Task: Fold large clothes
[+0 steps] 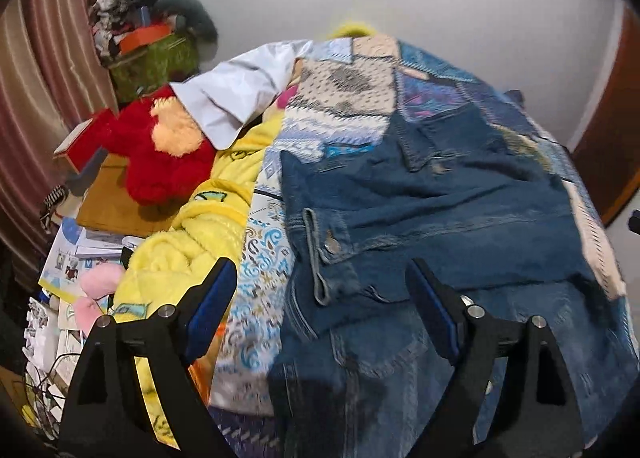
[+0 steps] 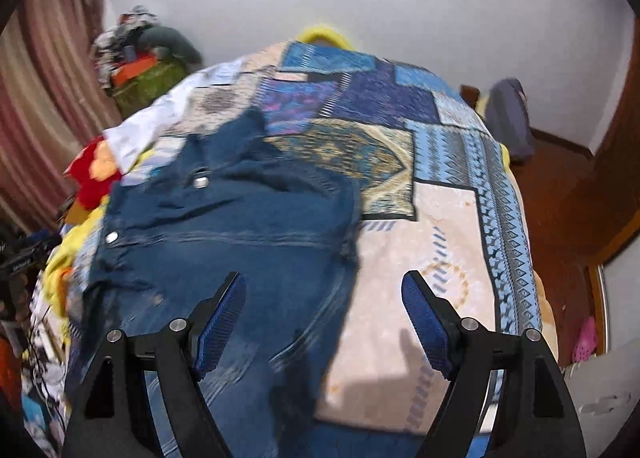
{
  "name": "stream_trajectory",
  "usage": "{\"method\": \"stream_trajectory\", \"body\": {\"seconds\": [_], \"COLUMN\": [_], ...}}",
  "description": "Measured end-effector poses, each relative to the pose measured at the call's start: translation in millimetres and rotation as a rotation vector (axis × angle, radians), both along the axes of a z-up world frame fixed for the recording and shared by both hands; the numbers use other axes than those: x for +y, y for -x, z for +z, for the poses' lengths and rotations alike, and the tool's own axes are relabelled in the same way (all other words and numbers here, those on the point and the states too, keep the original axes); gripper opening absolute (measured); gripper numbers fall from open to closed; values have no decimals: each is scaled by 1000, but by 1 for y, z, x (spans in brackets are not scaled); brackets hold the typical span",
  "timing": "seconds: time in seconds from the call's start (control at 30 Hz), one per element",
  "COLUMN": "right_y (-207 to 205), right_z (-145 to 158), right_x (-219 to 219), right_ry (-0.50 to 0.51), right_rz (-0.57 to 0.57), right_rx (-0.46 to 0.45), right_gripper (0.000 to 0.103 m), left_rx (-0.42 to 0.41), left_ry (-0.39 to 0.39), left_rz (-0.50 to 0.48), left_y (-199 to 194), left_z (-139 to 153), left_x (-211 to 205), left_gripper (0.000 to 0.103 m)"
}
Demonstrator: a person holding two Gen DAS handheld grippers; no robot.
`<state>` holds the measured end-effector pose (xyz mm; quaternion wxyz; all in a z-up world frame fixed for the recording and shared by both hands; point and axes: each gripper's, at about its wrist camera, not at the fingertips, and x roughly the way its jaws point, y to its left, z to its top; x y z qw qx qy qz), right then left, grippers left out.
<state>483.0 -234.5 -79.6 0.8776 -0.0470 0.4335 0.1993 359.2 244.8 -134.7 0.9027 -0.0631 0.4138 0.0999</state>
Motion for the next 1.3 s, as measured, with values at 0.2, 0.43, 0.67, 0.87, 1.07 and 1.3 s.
{"method": "stream_trajectory", "body": {"seconds": [0.2, 0.43, 0.67, 0.87, 1.07, 1.3], "right_y": [53, 104, 133, 153, 159, 160], "right_z": [14, -1, -48, -81, -82, -84], "right_x": [8, 8, -9, -11, 2, 16], "right_ry": [-9, -12, -132, -168, -173, -173], "right_rz": [47, 80, -7, -25, 13, 91], "right_rx": [-32, 9, 177, 274, 251, 244], "right_gripper": [84, 90, 90, 83, 61, 29], "left_rx": [-25, 23, 206, 310, 329, 371], "left_ry": [3, 24, 124, 236, 342, 267], "left_rz": [-36, -36, 25, 124, 59, 72], "left_y": [44, 85, 119, 144, 139, 122], "left_z": [15, -5, -79, -127, -148, -168], "left_x": [-18, -22, -7, 17, 4, -26], "left_gripper": [87, 87, 88, 88, 83, 51]}}
